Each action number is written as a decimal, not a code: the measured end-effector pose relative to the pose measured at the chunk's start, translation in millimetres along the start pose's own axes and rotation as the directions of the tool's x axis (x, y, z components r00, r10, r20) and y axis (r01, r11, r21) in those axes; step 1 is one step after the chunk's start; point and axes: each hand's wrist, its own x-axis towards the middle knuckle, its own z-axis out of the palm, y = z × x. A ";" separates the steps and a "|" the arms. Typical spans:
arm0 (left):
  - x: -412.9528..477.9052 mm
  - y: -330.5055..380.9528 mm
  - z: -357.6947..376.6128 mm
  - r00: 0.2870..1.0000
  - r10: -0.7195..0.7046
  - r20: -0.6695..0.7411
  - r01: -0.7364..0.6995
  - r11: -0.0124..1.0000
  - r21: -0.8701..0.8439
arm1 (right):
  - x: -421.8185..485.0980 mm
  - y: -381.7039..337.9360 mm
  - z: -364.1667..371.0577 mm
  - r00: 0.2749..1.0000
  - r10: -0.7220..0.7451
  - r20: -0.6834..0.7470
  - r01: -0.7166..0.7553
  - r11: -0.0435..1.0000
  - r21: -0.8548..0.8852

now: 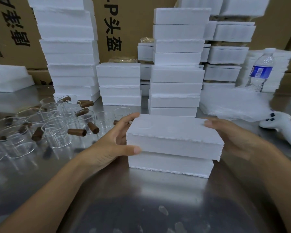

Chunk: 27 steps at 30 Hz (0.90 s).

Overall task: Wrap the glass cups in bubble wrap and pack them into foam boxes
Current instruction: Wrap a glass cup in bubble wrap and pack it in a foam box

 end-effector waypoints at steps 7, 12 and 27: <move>-1.1 4.7 -1.7 0.998 0.051 0.028 -0.053 0.995 0.084 | 1.0 0.5 -4.7 0.997 -0.010 0.081 0.011 1.000 -0.016; -1.1 9.1 -1.2 0.997 0.075 -0.016 -0.072 0.987 0.142 | 1.4 2.0 -3.7 0.998 -0.026 0.052 0.026 1.000 -0.007; -6.7 16.7 -4.1 0.997 0.083 -0.004 -0.079 0.959 0.271 | 5.4 4.3 -2.0 0.992 -0.095 0.079 0.096 0.995 -0.015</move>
